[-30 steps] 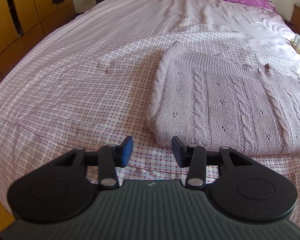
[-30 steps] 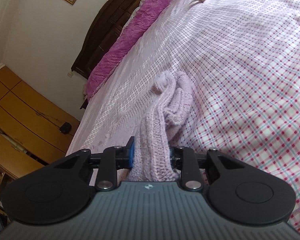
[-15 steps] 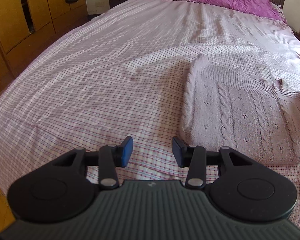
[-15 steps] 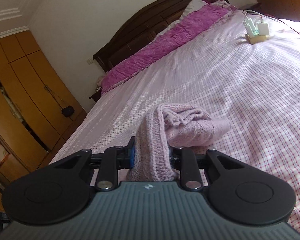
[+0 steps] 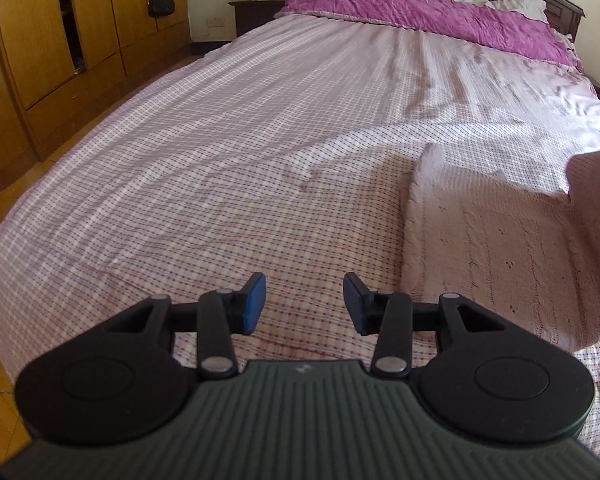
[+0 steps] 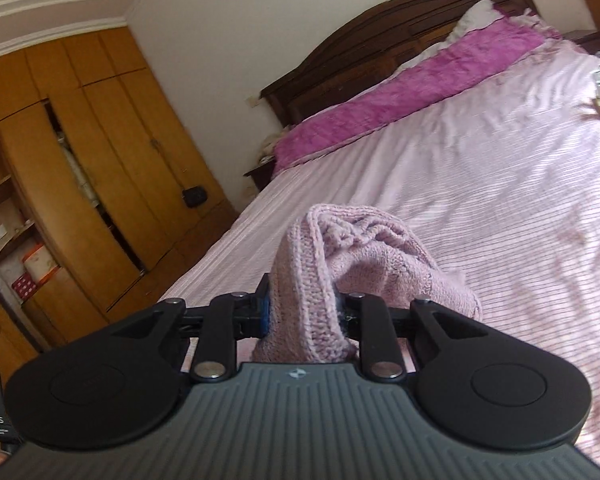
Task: Fold small clothes
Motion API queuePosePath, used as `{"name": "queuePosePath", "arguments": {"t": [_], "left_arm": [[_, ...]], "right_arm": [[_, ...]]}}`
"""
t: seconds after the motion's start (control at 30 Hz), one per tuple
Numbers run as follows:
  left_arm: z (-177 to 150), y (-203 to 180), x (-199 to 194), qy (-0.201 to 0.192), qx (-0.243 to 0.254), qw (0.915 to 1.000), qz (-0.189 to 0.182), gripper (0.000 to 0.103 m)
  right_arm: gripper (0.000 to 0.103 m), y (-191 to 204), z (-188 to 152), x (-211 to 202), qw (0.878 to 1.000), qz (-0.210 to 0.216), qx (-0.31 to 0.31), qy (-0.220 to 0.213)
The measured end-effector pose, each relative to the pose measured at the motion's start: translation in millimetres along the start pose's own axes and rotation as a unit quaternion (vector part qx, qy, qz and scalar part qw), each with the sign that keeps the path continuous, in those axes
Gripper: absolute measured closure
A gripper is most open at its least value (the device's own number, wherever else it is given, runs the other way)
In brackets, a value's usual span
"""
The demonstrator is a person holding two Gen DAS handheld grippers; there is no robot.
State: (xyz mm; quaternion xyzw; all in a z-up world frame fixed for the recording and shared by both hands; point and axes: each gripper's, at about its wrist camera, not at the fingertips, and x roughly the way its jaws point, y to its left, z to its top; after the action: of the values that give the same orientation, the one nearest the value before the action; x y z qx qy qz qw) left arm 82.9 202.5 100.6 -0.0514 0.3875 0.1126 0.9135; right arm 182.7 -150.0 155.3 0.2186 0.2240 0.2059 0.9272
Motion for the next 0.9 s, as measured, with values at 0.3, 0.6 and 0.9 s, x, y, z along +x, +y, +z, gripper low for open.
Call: {"name": "queuePosePath", "arguments": {"t": [0.3,0.6,0.9], "left_arm": [[1,28,-1,-0.006,-0.014,0.9998,0.012,0.058],[8,38,9,-0.014,-0.018,0.9997,-0.004,0.058],[34,-1,18,-0.037,0.015,0.997,-0.066,0.058]], "right_arm": [[0.077,91,-39,83,0.988,0.029,-0.099,0.118],[0.07,139,-121,134,0.964,0.008,-0.174,0.201],[0.047,128,-115,91,0.974,0.044,-0.124,0.184]]}}
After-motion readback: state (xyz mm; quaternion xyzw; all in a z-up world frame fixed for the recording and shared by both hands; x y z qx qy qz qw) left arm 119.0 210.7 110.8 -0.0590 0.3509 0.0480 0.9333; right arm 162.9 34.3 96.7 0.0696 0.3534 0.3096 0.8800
